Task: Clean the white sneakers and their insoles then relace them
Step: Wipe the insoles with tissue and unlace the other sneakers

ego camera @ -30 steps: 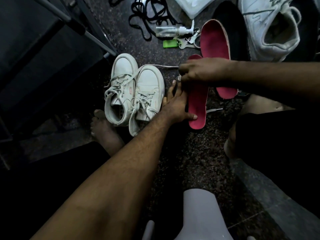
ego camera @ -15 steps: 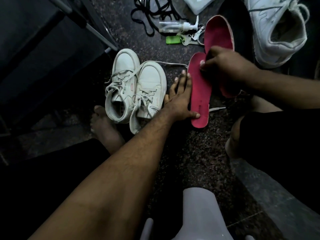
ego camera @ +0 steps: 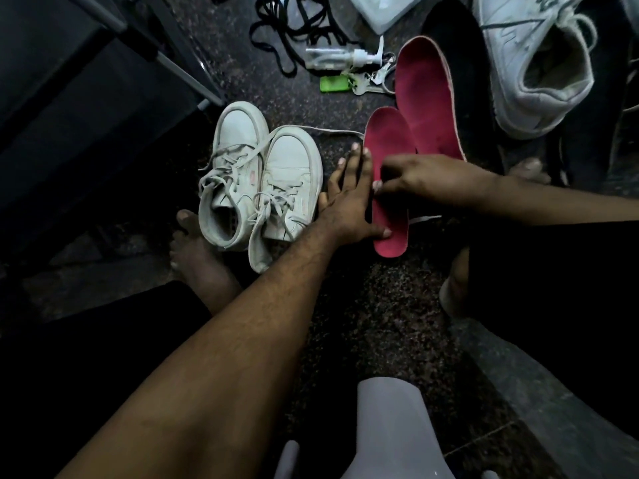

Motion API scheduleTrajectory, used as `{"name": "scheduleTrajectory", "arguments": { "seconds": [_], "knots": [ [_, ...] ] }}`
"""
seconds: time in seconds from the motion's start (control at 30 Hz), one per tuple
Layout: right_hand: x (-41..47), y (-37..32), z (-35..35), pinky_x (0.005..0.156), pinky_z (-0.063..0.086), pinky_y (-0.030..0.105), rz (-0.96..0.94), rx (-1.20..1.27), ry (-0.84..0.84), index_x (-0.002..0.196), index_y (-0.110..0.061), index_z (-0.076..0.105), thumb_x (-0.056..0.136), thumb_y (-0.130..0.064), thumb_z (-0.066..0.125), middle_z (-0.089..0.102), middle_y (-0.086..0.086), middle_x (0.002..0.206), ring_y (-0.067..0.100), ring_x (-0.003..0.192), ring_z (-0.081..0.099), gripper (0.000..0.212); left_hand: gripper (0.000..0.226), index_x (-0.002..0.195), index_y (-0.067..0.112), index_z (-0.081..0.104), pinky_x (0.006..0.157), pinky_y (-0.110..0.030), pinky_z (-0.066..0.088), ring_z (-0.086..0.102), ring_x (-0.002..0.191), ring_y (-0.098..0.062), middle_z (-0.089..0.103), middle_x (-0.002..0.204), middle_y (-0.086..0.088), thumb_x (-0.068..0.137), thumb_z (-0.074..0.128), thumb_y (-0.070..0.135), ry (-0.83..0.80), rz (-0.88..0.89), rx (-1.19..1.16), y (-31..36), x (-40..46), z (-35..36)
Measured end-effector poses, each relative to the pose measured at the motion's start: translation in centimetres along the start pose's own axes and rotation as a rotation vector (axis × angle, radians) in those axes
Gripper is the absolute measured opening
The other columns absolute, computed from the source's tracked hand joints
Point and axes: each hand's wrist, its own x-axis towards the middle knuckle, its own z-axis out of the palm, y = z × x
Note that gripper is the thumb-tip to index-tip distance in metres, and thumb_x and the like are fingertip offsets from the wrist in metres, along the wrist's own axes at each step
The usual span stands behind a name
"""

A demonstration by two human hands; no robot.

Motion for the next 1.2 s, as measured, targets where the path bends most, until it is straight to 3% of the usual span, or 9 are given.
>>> {"name": "scheduleTrajectory", "arguments": {
  "seconds": [0.13,0.2,0.3,0.47,0.57,0.67,0.87,1.07,1.2],
  "knots": [
    [0.3,1.8,-0.5,0.079,0.048,0.04,0.392,0.01,0.148,0.111,-0.008,0.067,0.099,-0.022,0.056,0.055,0.016,0.108,0.036,0.099,0.058,0.022,0.144,0.153,0.033,-0.025,0.114,-0.061,0.009,-0.019,0.15,-0.026,-0.037,0.157,0.014,0.064,0.087,0.053,0.0,-0.007,-0.001,-0.1,0.0,0.0],
    [0.1,0.8,-0.3,0.089,0.044,0.041,0.163,-0.006,0.028,0.119,-0.006,0.064,0.101,-0.019,0.047,0.056,0.016,0.118,0.036,0.11,0.053,0.028,0.141,0.154,0.034,-0.023,0.115,-0.061,0.008,-0.019,0.15,-0.024,-0.036,0.158,0.015,0.067,0.086,0.049,0.004,-0.011,-0.025,-0.1,0.1,0.2],
    [-0.2,-1.2,0.7,0.076,0.038,0.028,-0.204,-0.069,-0.046,0.102,-0.031,0.05,0.095,-0.053,0.037,0.054,-0.018,0.094,0.012,0.093,0.055,0.027,0.125,0.156,0.032,-0.019,0.115,-0.061,0.009,-0.015,0.15,-0.022,-0.032,0.16,0.015,0.078,0.078,0.037,0.043,-0.019,-0.044,0.1,0.2,0.4],
    [0.0,1.7,-0.1,0.082,0.042,0.036,0.294,0.106,0.152,0.115,-0.006,0.063,0.103,-0.03,0.049,0.053,0.015,0.11,0.03,0.102,0.055,0.03,0.099,0.159,0.03,0.007,0.115,-0.055,0.023,0.014,0.143,-0.027,0.001,0.165,0.01,0.085,0.073,0.033,0.289,-0.101,-0.153,1.0,0.6,0.6],
    [0.6,1.1,-0.2,0.091,0.039,0.024,0.126,0.042,0.057,0.127,-0.002,0.058,0.104,-0.022,0.047,0.053,0.018,0.123,0.023,0.114,0.053,0.032,0.081,0.157,0.039,0.016,0.109,-0.058,0.029,0.021,0.139,-0.03,0.008,0.164,0.006,0.091,0.063,0.028,0.37,-0.055,-0.093,1.3,0.3,1.3],
    [0.4,0.3,0.0,0.108,0.035,0.033,0.056,0.07,-0.043,0.14,-0.01,0.054,0.1,-0.014,0.052,0.045,0.014,0.147,0.027,0.134,0.042,0.04,0.071,0.153,0.04,0.029,0.11,-0.057,0.028,0.021,0.139,-0.031,0.01,0.165,0.002,0.091,0.06,0.027,0.376,-0.016,-0.043,0.9,0.3,1.7],
    [0.1,0.9,-0.8,0.064,0.053,0.04,0.152,-0.047,0.025,0.119,-0.023,0.065,0.09,-0.026,0.062,0.051,0.001,0.131,0.023,0.1,0.051,0.03,0.087,0.142,0.032,0.048,0.105,-0.041,0.042,0.036,0.125,-0.034,0.033,0.147,-0.008,0.066,0.09,0.029,0.279,0.018,0.052,1.0,1.3,-2.0],
    [-0.8,-1.2,1.4,0.085,0.05,0.036,-0.172,-0.003,-0.059,0.124,-0.01,0.064,0.101,-0.031,0.037,0.054,0.007,0.124,0.019,0.111,0.046,0.041,0.094,0.15,0.036,0.039,0.109,-0.042,0.039,0.033,0.129,-0.035,0.025,0.153,-0.013,0.07,0.087,0.028,0.236,0.09,0.145,0.2,1.2,-2.5],
    [-1.2,1.1,-0.1,0.086,0.048,0.037,0.11,0.01,0.058,0.128,-0.018,0.062,0.097,-0.041,0.042,0.054,0.004,0.113,0.024,0.11,0.056,0.043,0.115,0.152,0.039,0.031,0.107,-0.046,0.042,0.029,0.132,-0.032,0.023,0.153,-0.008,0.056,0.095,0.035,0.227,0.037,0.123,0.5,1.3,-2.3]
  ]
}}
